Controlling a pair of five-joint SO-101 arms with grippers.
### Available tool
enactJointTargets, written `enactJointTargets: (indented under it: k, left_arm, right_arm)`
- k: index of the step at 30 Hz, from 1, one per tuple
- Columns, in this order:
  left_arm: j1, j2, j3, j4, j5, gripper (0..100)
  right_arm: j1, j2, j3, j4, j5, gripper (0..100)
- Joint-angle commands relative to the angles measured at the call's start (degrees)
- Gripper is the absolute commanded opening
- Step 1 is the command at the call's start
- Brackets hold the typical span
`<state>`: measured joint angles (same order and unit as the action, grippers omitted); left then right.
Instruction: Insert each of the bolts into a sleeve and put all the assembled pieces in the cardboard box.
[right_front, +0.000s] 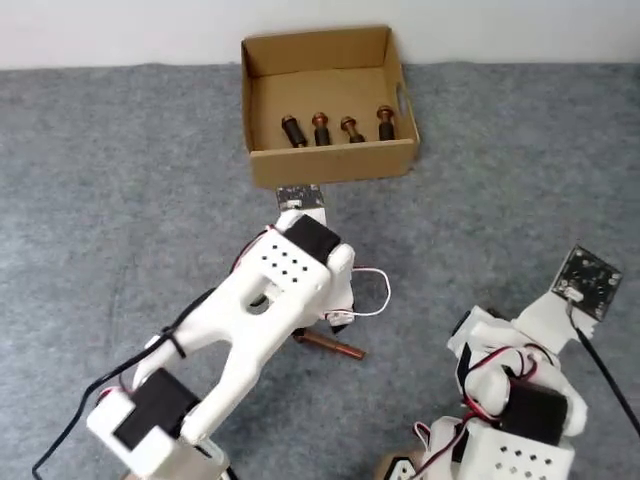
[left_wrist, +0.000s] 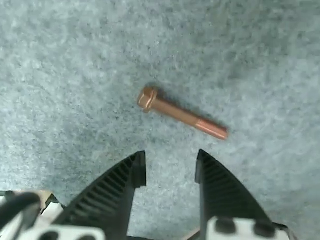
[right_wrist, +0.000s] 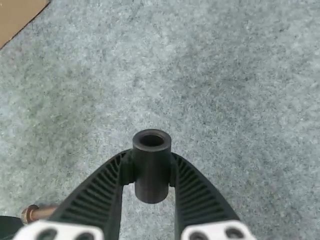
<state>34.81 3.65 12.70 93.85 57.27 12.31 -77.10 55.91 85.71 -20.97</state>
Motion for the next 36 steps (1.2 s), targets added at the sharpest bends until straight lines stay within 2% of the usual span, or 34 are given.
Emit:
enactJointTargets:
  k: [1, 7, 19, 36]
  left_arm:
    - [0.4, 3.6, -2.1, -1.2, 0.4, 17]
    - [0.4, 11.2, -2.2, -4.4, 0.4, 17]
    - [0.4, 12.1, -1.8, -11.8, 0.4, 17]
    - [0.4, 12.2, 2.2, -12.1, 0.3, 17]
  right_arm:
    - [0.7, -1.6, 0.4, -0.9, 0.4, 0.9]
    - [0.5, -2.3, 0.6, -0.9, 0.5, 0.9]
    - [0.4, -2.1, 0.6, -0.9, 0.5, 0.9]
    - [0.4, -1.9, 0.6, -1.0, 0.5, 0.9]
